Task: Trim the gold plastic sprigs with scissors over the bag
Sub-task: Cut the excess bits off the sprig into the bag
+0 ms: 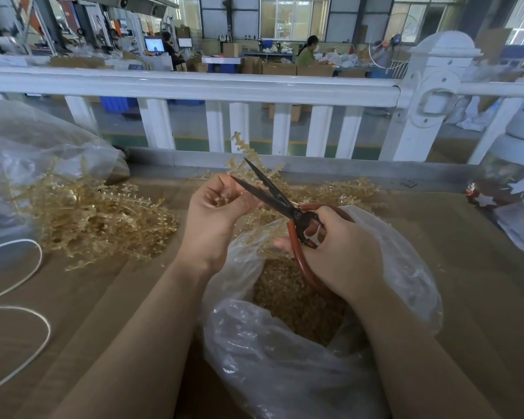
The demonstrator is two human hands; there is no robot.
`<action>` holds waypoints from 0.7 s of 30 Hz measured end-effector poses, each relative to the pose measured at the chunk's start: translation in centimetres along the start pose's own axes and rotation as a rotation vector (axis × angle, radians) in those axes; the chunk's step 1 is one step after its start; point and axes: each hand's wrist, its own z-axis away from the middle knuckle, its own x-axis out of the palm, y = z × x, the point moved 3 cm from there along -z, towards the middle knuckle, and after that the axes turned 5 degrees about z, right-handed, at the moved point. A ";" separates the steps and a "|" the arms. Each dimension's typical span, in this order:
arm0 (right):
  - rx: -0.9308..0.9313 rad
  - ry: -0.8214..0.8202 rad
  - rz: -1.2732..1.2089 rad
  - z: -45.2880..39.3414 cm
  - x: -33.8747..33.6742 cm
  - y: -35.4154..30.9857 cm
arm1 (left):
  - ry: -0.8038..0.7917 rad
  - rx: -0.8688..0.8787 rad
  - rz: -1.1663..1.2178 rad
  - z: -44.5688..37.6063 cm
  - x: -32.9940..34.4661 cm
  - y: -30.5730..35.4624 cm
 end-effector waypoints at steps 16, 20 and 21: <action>0.007 0.000 0.005 -0.1 0.1 0.2 | -0.034 0.027 0.084 0.0 0.4 0.8; 0.009 -0.013 0.041 0.0 0.2 0.4 | -0.020 0.035 0.064 0.1 0.4 0.9; 0.003 -0.007 0.053 0.0 0.2 0.3 | -0.021 0.033 0.057 0.0 0.3 0.9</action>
